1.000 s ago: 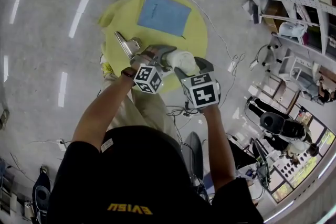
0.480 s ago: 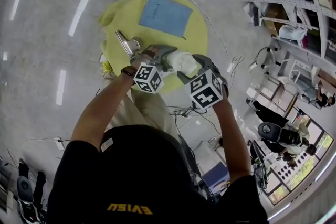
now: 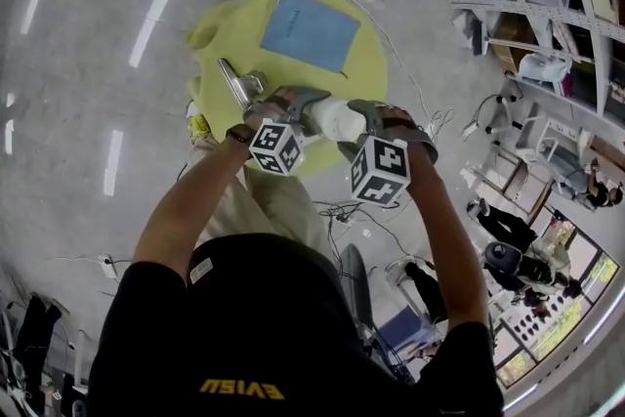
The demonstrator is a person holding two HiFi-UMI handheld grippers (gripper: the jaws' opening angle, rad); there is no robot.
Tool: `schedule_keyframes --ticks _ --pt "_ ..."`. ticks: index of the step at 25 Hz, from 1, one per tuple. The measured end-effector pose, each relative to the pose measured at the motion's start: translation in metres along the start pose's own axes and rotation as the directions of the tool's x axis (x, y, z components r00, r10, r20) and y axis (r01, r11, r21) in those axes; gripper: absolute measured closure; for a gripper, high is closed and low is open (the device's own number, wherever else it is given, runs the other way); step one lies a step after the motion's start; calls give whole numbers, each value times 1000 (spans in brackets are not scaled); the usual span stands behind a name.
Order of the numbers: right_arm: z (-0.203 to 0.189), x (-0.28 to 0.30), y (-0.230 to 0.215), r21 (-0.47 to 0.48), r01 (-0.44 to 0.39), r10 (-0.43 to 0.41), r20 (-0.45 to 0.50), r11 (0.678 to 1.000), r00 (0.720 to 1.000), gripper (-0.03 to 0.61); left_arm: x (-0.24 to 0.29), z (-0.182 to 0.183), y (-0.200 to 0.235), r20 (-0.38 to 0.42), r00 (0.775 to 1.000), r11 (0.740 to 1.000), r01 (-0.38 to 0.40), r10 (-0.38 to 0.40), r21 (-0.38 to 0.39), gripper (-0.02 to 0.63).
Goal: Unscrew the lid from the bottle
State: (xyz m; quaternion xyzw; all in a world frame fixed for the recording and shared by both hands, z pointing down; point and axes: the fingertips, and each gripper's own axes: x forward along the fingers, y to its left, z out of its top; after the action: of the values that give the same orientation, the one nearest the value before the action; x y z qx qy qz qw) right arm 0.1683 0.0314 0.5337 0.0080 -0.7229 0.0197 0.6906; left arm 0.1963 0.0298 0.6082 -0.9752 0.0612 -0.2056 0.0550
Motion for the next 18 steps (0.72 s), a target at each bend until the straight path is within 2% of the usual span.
schedule_keyframes --ticks 4,7,9,10,11,12,14,16,17,18 --pt "0 3 0 10 7 -7 -4 1000 1000 252 0 -3 0 -7 1000 1000 2 -2 7 242" --pt "0 1 1 70 17 -17 8 997 1000 250 1 -3 -1 -17 1000 1000 4 -4 11 242" --pt "2 -7 1 216 4 -18 63 976 998 248 1 -2 -2 -22 1000 1000 5 -5 8 242" --pt "6 -12 1 324 -13 -23 109 946 994 228 0 -2 -3 -23 1000 1000 5 -5 6 244" --pt "9 -17 0 440 -34 -40 157 897 987 194 0 -1 -3 -24 1000 1000 5 -5 5 244" --pt "11 -21 -2 552 -50 -71 195 832 978 186 -1 -2 -2 -26 1000 1000 5 -5 4 244" --pt "8 -23 -7 738 -55 -151 210 673 966 167 -1 -2 -1 -31 1000 1000 6 -6 0 244" --pt "-1 -21 -10 863 -39 -218 170 503 961 155 0 -2 -1 -34 999 1000 7 -8 -5 244" --pt "-5 -19 -11 903 -27 -241 143 429 960 152 1 -2 -2 -34 999 1000 9 -10 -7 244" --pt "-9 -16 -12 929 -14 -255 116 371 960 152 1 -1 -2 -33 999 1000 12 -12 -9 244"
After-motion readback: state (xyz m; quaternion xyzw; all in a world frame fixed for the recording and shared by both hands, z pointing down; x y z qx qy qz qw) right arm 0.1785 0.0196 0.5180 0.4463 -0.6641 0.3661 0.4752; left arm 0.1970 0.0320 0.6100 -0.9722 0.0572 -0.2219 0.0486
